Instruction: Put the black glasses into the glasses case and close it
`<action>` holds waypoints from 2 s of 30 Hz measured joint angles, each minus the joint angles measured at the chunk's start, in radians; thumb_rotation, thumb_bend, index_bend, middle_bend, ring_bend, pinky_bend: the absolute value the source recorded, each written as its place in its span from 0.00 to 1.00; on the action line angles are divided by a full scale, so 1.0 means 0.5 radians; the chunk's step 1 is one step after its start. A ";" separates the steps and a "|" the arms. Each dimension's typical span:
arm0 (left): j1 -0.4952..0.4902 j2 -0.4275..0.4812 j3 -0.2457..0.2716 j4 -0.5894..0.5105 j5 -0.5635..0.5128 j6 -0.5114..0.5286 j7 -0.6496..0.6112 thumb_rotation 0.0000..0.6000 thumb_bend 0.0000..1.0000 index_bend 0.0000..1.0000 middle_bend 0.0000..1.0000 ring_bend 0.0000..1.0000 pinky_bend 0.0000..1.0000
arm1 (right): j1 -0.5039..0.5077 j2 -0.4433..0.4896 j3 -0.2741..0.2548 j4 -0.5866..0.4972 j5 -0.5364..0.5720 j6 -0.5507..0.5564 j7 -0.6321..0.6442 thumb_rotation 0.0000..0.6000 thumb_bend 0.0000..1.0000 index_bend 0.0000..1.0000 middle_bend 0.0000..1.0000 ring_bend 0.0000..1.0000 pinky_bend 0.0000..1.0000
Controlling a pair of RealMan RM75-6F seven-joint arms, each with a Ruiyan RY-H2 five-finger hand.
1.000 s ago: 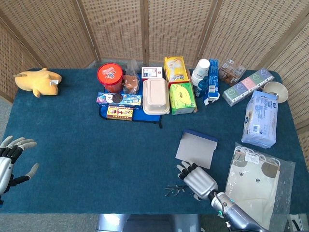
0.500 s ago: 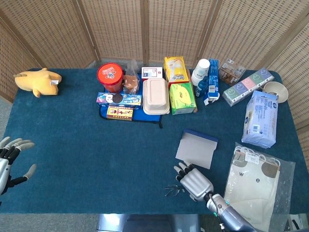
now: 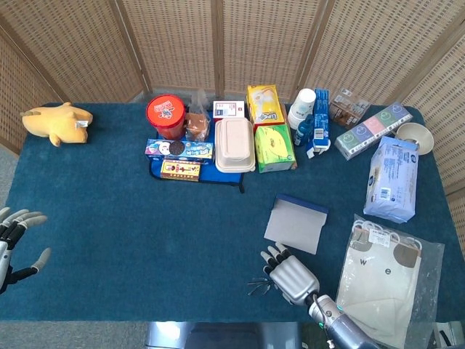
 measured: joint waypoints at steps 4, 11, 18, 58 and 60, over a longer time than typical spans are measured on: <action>0.006 0.002 0.000 0.009 -0.001 0.010 -0.011 1.00 0.30 0.26 0.26 0.15 0.04 | -0.006 -0.028 -0.006 0.015 0.001 0.016 -0.002 1.00 0.32 0.30 0.10 0.00 0.09; 0.019 0.011 0.000 0.017 0.004 0.035 -0.026 1.00 0.30 0.26 0.26 0.15 0.04 | -0.040 -0.086 -0.019 0.078 -0.052 0.039 0.065 1.00 0.38 0.33 0.12 0.00 0.09; 0.030 0.018 -0.005 0.014 0.015 0.066 -0.032 1.00 0.30 0.26 0.26 0.15 0.04 | -0.080 -0.123 -0.039 0.111 -0.107 0.073 0.105 1.00 0.43 0.35 0.13 0.00 0.09; 0.068 0.013 -0.024 0.039 0.018 0.138 -0.051 1.00 0.30 0.26 0.25 0.15 0.03 | -0.111 -0.150 -0.016 0.164 -0.151 -0.023 0.298 1.00 0.50 0.48 0.24 0.10 0.15; 0.070 0.013 -0.025 0.042 0.019 0.141 -0.053 1.00 0.30 0.26 0.25 0.15 0.03 | -0.111 -0.151 -0.013 0.165 -0.149 -0.023 0.297 1.00 0.51 0.49 0.24 0.10 0.15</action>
